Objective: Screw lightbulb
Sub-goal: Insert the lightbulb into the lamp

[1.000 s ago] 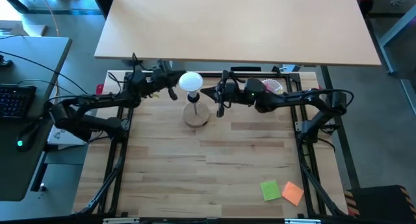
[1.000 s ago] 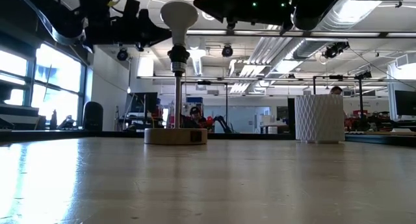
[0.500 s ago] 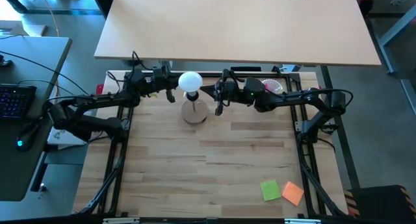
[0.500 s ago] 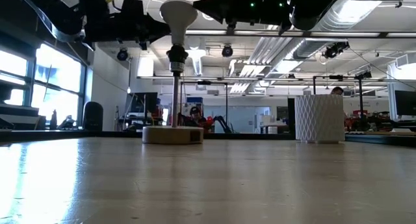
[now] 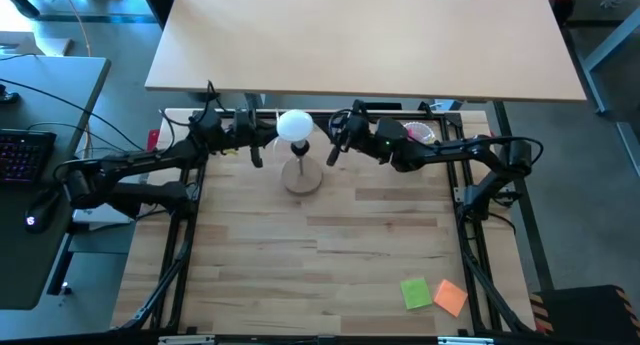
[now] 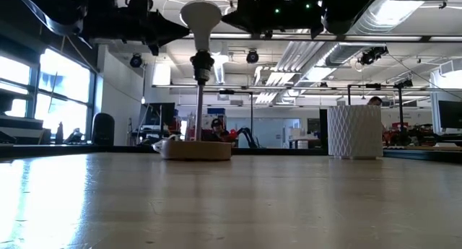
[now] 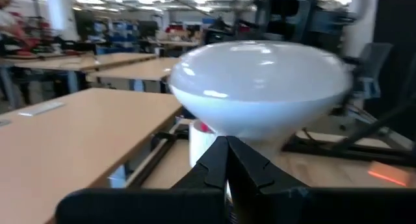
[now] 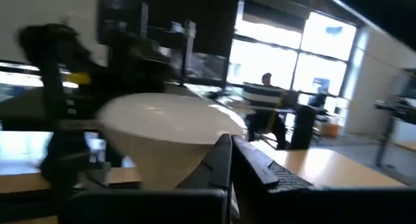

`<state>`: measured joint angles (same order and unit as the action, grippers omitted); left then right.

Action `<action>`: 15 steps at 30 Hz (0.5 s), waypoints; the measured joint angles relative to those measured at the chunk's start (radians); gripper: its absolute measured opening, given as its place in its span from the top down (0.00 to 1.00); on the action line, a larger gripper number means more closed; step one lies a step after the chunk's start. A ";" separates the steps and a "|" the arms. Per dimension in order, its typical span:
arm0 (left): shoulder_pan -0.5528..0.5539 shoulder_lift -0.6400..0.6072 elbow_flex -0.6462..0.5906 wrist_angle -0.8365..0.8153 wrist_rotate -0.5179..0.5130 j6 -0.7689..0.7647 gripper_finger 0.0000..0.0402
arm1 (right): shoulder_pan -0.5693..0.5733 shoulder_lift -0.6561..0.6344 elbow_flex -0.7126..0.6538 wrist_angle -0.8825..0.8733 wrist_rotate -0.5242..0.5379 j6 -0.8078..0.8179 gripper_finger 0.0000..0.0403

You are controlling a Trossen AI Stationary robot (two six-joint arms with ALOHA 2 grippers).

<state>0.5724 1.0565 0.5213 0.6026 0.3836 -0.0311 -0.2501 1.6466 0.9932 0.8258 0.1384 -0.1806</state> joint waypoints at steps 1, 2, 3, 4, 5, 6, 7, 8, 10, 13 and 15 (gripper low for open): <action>-0.007 -0.010 0.001 -0.016 -0.006 0.001 1.00 | 0.000 0.000 0.000 -0.013 0.032 -0.001 1.00; -0.016 -0.022 0.001 -0.037 -0.027 0.003 1.00 | 0.000 -0.001 -0.001 -0.027 0.060 -0.001 1.00; -0.024 -0.033 0.000 -0.056 -0.057 0.011 1.00 | 0.000 -0.004 -0.002 -0.038 0.084 -0.003 1.00; -0.031 -0.046 -0.007 -0.072 -0.093 0.022 1.00 | 0.000 -0.012 -0.002 -0.055 0.103 -0.003 1.00; -0.036 -0.062 -0.020 -0.086 -0.134 0.032 1.00 | 0.001 -0.022 -0.002 -0.064 0.113 -0.003 1.00; -0.042 -0.076 -0.032 -0.096 -0.167 0.034 1.00 | 0.002 -0.035 -0.002 -0.073 0.114 -0.004 1.00; -0.046 -0.089 -0.043 -0.096 -0.196 0.034 1.00 | 0.005 -0.048 -0.002 -0.096 0.114 -0.009 1.00; -0.046 -0.103 -0.052 -0.094 -0.218 0.034 1.00 | 0.010 -0.055 -0.001 -0.108 0.114 -0.021 1.00; -0.044 -0.126 -0.059 -0.093 -0.251 0.035 1.00 | 0.025 -0.076 -0.002 -0.143 0.112 -0.050 1.00; -0.040 -0.129 -0.059 -0.028 -0.267 0.035 1.00 | 0.049 -0.113 -0.002 -0.157 0.065 -0.090 1.00; -0.032 -0.118 -0.059 0.047 -0.265 0.033 1.00 | 0.055 -0.125 -0.001 -0.161 -0.014 -0.090 1.00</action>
<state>0.5407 0.9381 0.4621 0.6495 0.1183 0.0014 -0.1953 1.5215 0.9920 0.6647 0.1249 -0.2707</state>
